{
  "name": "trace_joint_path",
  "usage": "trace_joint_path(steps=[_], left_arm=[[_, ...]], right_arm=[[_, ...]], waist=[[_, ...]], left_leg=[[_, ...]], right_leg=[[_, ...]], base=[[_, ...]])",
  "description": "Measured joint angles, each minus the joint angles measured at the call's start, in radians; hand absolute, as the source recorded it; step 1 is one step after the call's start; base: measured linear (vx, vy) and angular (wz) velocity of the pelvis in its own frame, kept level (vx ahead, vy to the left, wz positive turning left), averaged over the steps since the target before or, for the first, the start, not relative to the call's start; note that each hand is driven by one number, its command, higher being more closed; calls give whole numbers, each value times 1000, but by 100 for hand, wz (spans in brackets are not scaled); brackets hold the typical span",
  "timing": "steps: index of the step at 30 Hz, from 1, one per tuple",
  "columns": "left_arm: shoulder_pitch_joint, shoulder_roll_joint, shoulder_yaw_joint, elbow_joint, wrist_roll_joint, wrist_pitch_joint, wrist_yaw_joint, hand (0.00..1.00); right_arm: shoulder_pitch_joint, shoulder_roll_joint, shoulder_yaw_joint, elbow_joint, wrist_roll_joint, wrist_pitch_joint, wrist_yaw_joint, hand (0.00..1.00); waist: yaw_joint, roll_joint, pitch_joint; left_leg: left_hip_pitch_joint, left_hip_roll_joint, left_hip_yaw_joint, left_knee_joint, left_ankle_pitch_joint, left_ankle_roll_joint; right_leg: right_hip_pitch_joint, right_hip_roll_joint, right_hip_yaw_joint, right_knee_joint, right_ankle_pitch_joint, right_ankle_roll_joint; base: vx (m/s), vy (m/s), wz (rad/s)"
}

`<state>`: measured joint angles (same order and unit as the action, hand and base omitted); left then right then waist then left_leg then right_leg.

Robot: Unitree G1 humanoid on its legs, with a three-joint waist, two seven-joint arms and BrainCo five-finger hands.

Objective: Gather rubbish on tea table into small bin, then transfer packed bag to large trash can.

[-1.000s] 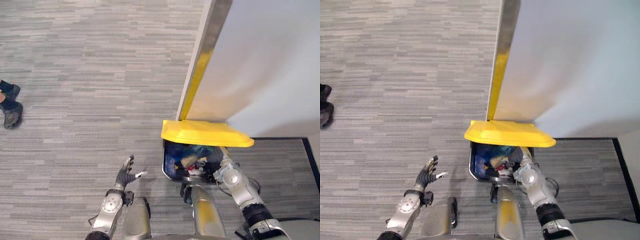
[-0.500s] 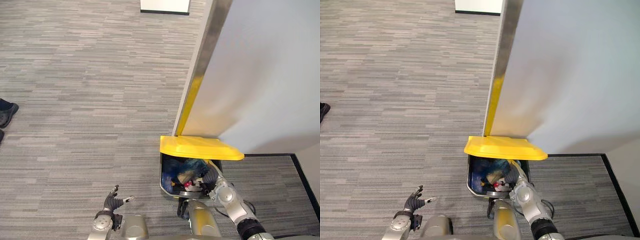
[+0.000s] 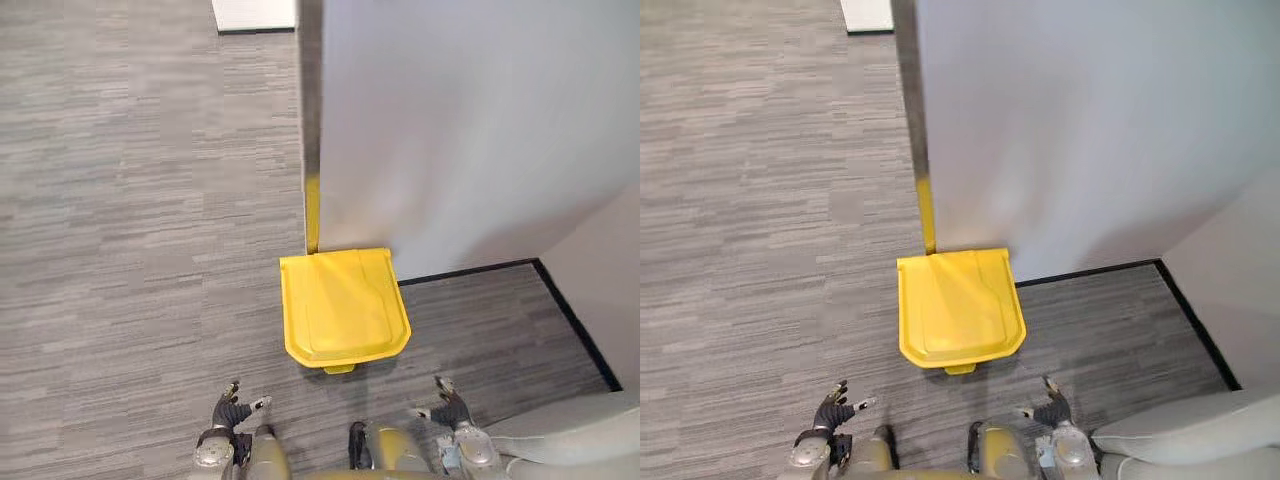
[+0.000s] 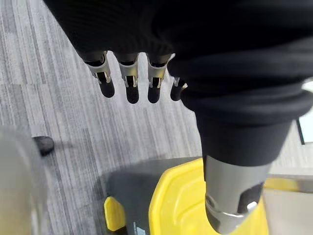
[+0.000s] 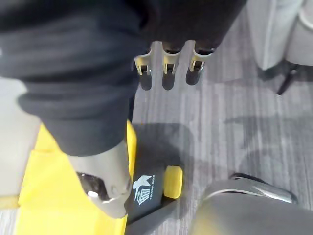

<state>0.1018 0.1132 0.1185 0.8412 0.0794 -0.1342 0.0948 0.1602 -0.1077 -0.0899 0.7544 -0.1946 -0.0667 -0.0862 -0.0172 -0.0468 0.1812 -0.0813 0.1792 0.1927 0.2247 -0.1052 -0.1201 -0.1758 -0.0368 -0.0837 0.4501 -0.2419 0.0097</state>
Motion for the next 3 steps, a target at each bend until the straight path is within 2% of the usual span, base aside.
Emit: trace_joint_path(steps=[3], left_arm=[[-7, 19, 17, 37, -4, 1, 0, 0]], right_arm=[[5, -19, -33, 25, 11, 1, 1, 0]], waist=[[-2, 22, -20]], left_leg=[[31, -1, 0, -58, 24, 4]], right_leg=[[8, 9, 0, -41, 9, 9]], base=[[-54, -35, -9]])
